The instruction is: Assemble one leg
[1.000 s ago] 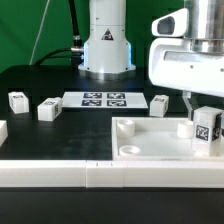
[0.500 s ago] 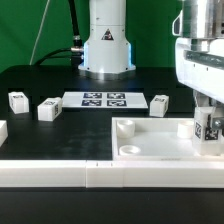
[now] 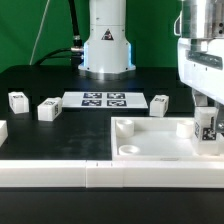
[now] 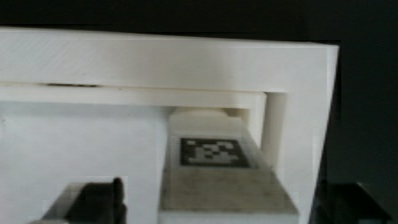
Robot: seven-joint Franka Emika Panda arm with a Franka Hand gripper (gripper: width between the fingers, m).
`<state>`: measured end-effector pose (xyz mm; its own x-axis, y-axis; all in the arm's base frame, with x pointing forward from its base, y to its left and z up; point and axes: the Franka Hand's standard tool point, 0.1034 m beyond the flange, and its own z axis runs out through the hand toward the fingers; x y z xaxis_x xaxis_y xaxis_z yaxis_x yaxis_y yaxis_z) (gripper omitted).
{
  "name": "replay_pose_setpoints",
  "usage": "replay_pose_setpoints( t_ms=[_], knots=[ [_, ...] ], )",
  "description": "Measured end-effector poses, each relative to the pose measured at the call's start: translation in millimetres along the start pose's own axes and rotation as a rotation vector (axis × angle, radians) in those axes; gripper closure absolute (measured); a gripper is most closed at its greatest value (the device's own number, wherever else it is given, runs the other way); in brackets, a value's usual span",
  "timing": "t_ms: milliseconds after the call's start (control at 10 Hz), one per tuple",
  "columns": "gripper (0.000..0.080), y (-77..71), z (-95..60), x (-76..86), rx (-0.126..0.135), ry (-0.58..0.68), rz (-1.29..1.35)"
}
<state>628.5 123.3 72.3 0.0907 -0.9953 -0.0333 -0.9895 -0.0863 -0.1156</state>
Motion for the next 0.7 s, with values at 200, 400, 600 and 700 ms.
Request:
replay_pose_setpoints(
  t_ms=[200, 400, 600, 700],
  knots=[
    [0.0157, -0.7, -0.7, 0.0, -0.003, 0.0, -0.255],
    [0.0151, -1.9, -1.3, 0.9, 0.001, 0.005, -0.534],
    [0.015, -1.6, -0.9, 0.0, -0.004, 0.01, -0.757],
    [0.015, -1.9, -0.9, 0.9, -0.004, 0.011, -0.866]
  ],
)
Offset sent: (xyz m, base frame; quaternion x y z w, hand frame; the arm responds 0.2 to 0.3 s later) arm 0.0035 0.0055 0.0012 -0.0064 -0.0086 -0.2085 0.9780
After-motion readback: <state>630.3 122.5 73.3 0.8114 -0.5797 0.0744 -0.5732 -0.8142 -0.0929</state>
